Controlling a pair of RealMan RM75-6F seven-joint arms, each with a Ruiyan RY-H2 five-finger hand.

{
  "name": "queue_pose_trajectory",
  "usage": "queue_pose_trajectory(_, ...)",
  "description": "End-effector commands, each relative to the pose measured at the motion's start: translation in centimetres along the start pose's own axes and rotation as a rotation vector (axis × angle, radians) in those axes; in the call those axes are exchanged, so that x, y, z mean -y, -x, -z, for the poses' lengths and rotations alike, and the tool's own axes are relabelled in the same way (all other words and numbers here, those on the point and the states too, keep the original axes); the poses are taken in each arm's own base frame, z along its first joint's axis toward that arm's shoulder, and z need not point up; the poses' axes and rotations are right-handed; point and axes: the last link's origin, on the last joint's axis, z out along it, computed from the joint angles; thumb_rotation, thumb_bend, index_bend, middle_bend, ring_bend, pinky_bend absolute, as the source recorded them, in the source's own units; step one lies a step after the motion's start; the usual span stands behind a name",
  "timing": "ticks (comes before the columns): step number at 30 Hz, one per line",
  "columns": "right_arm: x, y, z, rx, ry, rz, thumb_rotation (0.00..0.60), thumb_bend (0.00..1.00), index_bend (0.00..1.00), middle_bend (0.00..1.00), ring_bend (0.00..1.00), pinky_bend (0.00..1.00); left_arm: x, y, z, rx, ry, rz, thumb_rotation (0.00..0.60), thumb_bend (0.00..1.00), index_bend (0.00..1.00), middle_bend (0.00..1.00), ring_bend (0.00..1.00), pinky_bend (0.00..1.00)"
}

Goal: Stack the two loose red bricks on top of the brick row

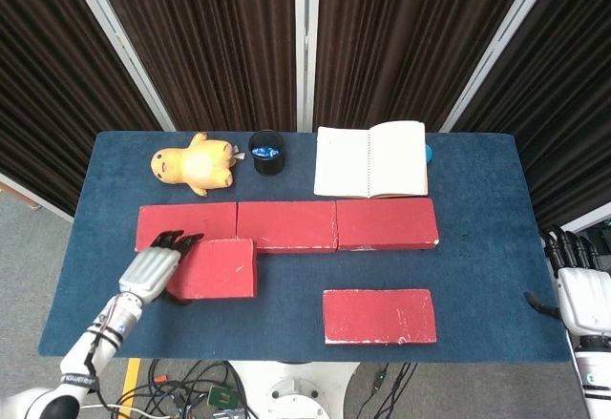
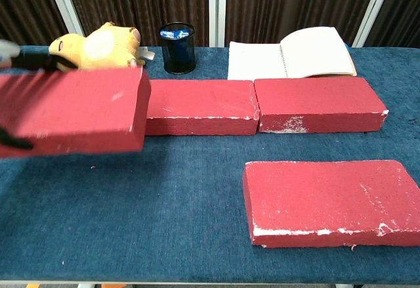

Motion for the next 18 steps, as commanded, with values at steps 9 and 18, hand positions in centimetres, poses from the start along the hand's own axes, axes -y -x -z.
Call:
queue_pose_trajectory(9, 0.8, -0.8, 0.2, -0.054, -0.068, -0.028, 0.6, 0.1, 0.0, 0.0, 0.0, 0.0, -0.4, -3.4, -8.0, 0.038, -0.017, 0.007, 0.6, 0.12, 0.0, 0.18, 0.0, 0.02)
queue_pose_trajectory(18, 0.9, -0.4, 0.2, -0.039, -0.055, -0.026, 0.6, 0.1, 0.0, 0.0, 0.0, 0.0, -1.2, -3.0, -11.2, 0.091, -0.025, -0.069, 0.6, 0.12, 0.0, 0.18, 0.0, 0.02)
